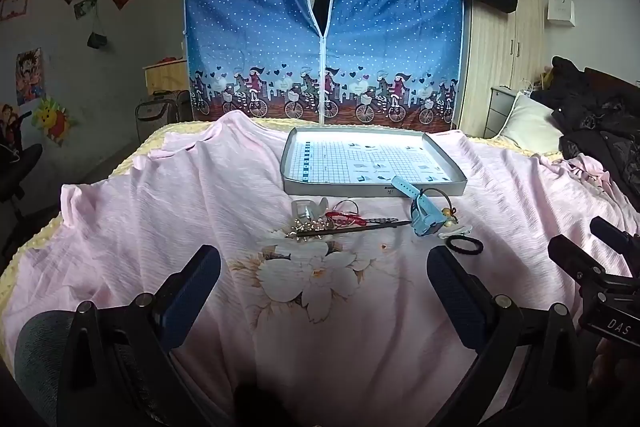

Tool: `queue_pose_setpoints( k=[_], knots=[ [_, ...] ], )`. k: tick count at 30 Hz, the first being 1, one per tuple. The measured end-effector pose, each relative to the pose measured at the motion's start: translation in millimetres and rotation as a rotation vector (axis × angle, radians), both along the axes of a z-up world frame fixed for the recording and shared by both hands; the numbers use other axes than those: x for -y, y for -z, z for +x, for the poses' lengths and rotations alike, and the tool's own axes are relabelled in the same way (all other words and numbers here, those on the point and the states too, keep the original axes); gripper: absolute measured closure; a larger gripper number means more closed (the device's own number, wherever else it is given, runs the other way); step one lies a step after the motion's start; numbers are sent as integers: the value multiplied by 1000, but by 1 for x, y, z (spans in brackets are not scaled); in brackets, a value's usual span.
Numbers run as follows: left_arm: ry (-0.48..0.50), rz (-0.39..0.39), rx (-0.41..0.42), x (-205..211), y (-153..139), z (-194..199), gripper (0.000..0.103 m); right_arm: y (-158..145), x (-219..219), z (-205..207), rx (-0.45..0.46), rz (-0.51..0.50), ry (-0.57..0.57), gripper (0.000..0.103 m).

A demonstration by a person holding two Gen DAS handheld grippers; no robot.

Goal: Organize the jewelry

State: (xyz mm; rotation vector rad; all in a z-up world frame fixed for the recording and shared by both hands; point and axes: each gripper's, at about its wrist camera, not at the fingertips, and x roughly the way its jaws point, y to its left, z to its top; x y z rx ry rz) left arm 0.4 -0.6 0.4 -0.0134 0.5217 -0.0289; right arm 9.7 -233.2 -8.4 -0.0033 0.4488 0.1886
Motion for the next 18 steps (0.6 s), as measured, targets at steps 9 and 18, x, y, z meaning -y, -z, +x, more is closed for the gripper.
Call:
queue_pose_setpoints(
  k=[9, 18],
  knots=[
    [13, 3, 0, 2, 1, 1, 2, 0, 0, 1, -4, 2, 1, 0],
    [13, 3, 0, 2, 1, 1, 2, 1, 0, 1, -7, 2, 1, 0]
  ],
)
